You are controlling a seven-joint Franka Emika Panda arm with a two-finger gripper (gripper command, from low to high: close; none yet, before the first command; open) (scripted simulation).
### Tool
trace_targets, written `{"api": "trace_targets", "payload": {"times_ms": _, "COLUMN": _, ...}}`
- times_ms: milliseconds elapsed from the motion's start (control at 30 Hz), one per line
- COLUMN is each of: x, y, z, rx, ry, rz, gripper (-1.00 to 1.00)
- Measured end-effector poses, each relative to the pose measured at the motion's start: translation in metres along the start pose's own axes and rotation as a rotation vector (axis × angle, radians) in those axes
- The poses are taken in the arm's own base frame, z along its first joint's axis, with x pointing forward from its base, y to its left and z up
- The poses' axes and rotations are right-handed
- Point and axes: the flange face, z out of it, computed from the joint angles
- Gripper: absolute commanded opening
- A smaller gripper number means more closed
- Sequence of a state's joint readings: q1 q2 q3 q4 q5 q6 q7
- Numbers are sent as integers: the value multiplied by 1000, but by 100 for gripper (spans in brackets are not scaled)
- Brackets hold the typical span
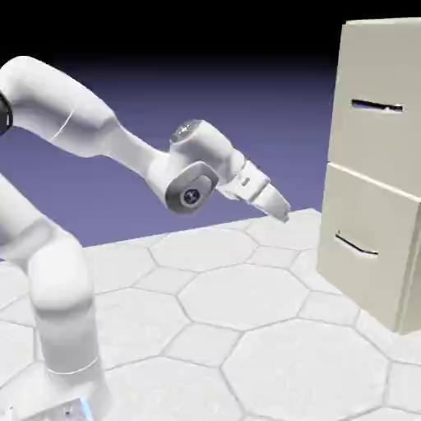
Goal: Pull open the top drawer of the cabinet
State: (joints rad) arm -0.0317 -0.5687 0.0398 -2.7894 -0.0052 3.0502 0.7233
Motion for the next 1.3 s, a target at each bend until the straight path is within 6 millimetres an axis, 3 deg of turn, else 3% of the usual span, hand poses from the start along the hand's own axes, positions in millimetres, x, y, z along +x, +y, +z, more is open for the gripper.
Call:
{"api": "trace_targets", "payload": {"times_ms": 300, "x": 51, "y": -53, "z": -28, "rx": 5, "ry": 257, "rz": -253, "gripper": 0}}
{"api": "trace_targets", "payload": {"times_ms": 633, "x": 81, "y": -113, "z": -36, "rx": -26, "ry": 467, "rz": -555, "gripper": 0}}
{"api": "trace_targets", "payload": {"times_ms": 933, "x": 94, "y": -161, "z": -18, "rx": -56, "ry": 591, "rz": -822, "gripper": 0}}
{"api": "trace_targets", "payload": {"times_ms": 1300, "x": 104, "y": -203, "z": 27, "rx": -66, "ry": 686, "rz": -1113, "gripper": 0}}
